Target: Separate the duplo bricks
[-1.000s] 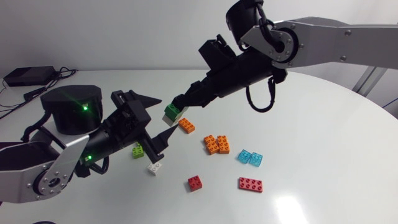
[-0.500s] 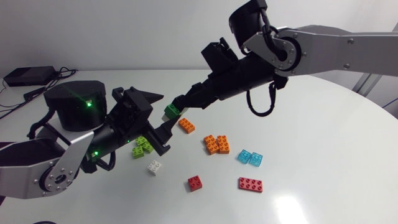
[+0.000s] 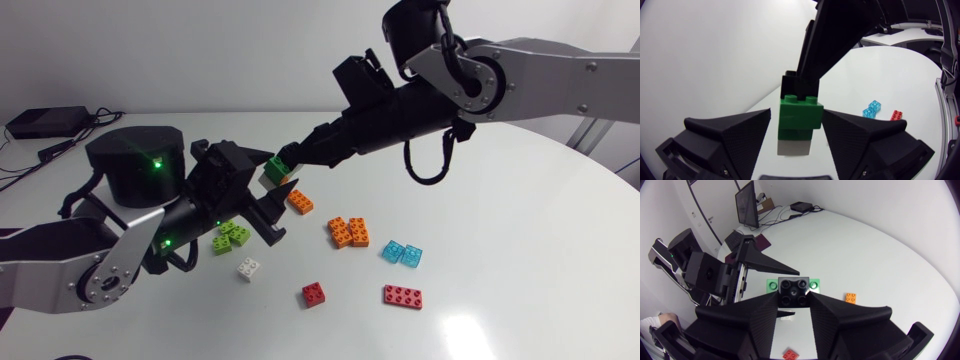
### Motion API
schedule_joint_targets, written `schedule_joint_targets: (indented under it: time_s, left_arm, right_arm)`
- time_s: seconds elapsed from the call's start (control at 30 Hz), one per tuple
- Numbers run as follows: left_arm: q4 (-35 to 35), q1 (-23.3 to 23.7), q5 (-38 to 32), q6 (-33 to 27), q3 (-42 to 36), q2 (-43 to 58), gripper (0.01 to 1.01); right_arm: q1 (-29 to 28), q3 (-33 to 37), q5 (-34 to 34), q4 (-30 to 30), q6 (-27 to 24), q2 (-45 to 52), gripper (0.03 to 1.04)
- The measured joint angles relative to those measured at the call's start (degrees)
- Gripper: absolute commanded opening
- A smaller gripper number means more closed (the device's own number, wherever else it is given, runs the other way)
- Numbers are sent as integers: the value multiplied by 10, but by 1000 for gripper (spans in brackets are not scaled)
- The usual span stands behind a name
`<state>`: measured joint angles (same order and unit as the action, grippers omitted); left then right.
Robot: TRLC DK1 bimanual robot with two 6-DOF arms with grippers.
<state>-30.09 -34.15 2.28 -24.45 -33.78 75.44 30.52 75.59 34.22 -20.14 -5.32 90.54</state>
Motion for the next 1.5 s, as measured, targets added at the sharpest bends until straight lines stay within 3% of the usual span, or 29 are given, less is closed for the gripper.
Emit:
schedule_joint_targets:
  time_s: [0.13,0.23,0.47,0.73,0.97,1.27,1.43,1.5]
  left_arm:
    - [-3,-1,0,4,-3,1,575]
    - [-4,-5,-2,4,-3,3,320]
    - [-8,-14,-9,5,-4,5,298]
    - [-13,-17,-8,-1,-4,7,298]
    - [-12,-12,-8,-3,-3,7,298]
    - [37,69,25,-14,-4,-24,298]
    - [75,94,57,-16,-4,-54,298]
    - [97,102,83,-17,-5,-63,298]
  right_arm:
    - [-3,-6,2,0,2,0,170]
    - [-5,-6,3,0,2,0,170]
    - [-10,-6,8,3,23,0,170]
    - [-44,15,62,-37,27,0,170]
    - [-61,14,50,-26,23,-5,170]
    - [-35,-61,-71,-6,-64,-20,170]
    - [3,-70,-106,-4,-125,40,170]
    - [21,-73,-151,-4,-157,72,170]
